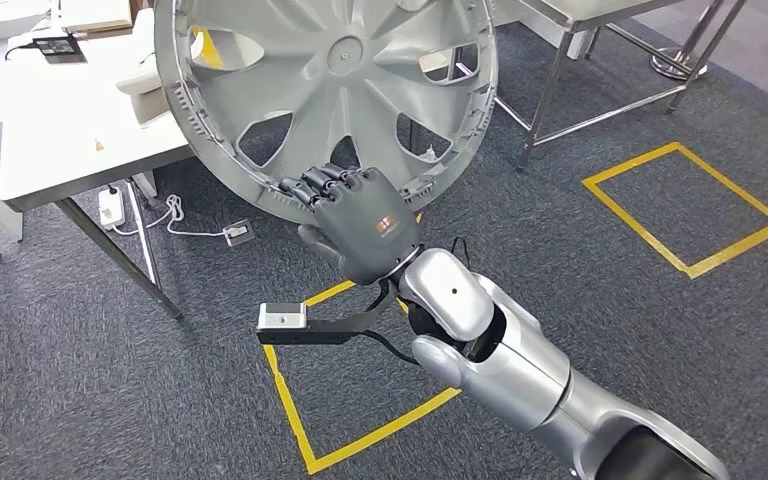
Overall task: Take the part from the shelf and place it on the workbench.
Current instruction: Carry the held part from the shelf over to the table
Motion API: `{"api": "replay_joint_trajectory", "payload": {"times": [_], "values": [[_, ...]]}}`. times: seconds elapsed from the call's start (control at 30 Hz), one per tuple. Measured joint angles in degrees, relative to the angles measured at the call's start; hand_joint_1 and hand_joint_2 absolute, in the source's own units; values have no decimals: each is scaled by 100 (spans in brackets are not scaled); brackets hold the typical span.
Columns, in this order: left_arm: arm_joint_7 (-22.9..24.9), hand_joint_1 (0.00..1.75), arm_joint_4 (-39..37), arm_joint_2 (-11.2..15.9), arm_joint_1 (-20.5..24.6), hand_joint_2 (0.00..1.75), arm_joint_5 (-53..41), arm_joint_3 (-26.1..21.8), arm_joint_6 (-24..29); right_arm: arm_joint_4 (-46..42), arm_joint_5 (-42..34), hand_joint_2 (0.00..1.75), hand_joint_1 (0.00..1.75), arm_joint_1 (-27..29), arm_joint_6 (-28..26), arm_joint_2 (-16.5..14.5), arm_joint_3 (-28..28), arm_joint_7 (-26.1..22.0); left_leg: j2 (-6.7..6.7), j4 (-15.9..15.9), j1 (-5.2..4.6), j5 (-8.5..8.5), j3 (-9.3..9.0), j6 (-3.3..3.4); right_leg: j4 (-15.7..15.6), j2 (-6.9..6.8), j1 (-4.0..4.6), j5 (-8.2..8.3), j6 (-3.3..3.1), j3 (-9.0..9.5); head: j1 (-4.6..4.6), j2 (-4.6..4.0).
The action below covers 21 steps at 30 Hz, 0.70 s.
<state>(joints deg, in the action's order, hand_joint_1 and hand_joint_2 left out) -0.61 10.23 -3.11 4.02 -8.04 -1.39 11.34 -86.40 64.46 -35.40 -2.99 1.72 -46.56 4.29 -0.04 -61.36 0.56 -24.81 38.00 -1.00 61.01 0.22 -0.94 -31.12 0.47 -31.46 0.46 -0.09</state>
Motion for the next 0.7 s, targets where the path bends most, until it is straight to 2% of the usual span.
{"api": "replay_joint_trajectory", "payload": {"times": [0.07,0.1,0.13,0.23,0.27,0.3,0.33,0.37,0.4,0.43,0.47,0.5,0.6,0.63,0.7], "values": [[-1,0,2,-2,-3,175,0,1,0,0,0,175,175,4,-3,5,0,1,-25,57,15,-40,-61,49,15,-6,-7,6,53,31,7,0],[-1,0,2,-2,-6,175,0,0,0,0,-2,175,175,3,-3,8,0,2,-34,77,27,-60,-106,85,119,-8,-12,-17,75,-11,12,0],[-1,0,2,-1,-6,175,0,-1,0,0,-3,175,175,1,-2,11,0,3,-43,92,35,-80,-149,120,332,-9,-14,-86,94,-131,16,0],[-1,0,2,-1,3,175,-1,-1,0,0,-1,175,175,15,-3,32,0,-1,-69,102,26,-155,-218,188,1336,-7,-3,-422,129,-824,22,0],[-1,0,2,-3,-1,175,-1,-1,0,0,2,175,175,24,-3,39,0,0,-80,100,18,-186,-249,194,1513,-6,4,-433,125,-1002,22,0],[-1,0,1,-6,-6,175,-1,-1,0,0,7,175,175,28,-4,45,0,2,-91,98,11,-221,-292,193,1503,-6,11,-327,110,-1086,22,0],[0,0,1,-10,-9,175,-4,-1,0,0,11,175,175,30,-5,50,0,8,-102,97,6,-260,-348,188,1273,-6,22,-98,83,-1057,23,0],[1,0,1,-13,-9,175,-9,-1,0,0,15,175,175,30,-7,54,0,13,-112,97,3,-301,-406,178,895,-6,37,201,45,-948,23,0],[2,0,1,-19,-6,175,-16,-1,0,0,19,175,175,29,-9,58,0,17,-120,95,-2,-340,-455,165,520,-5,60,422,2,-826,20,0],[4,0,1,-24,1,175,-22,-1,0,0,24,175,175,24,-11,61,0,17,-127,94,-6,-370,-481,143,204,-2,84,544,-32,-723,20,0],[6,0,1,-27,9,175,-26,-1,0,-2,30,175,175,20,-15,63,0,13,-131,99,-8,-392,-489,114,18,0,104,599,-60,-660,20,0],[8,0,1,-30,12,175,-28,-1,-1,-3,38,175,175,15,-17,65,0,12,-133,91,-13,-393,-496,78,-54,2,116,565,-84,-636,17,0],[10,0,2,-29,14,175,-28,-1,-2,-8,49,175,175,2,-16,61,1,25,-110,-11,-15,-428,-515,-22,-149,4,77,565,-164,-489,7,0],[10,0,2,-32,20,175,-28,-1,-2,-9,48,175,175,-7,-13,58,2,26,-93,-156,-9,-495,-450,-50,-169,2,60,554,-189,-430,-4,0],[3,0,2,-33,32,175,-26,1,0,-8,46,175,175,-19,-8,57,2,20,-62,-731,10,-723,-107,-109,-187,-3,45,509,-218,-358,-27,0]]}}
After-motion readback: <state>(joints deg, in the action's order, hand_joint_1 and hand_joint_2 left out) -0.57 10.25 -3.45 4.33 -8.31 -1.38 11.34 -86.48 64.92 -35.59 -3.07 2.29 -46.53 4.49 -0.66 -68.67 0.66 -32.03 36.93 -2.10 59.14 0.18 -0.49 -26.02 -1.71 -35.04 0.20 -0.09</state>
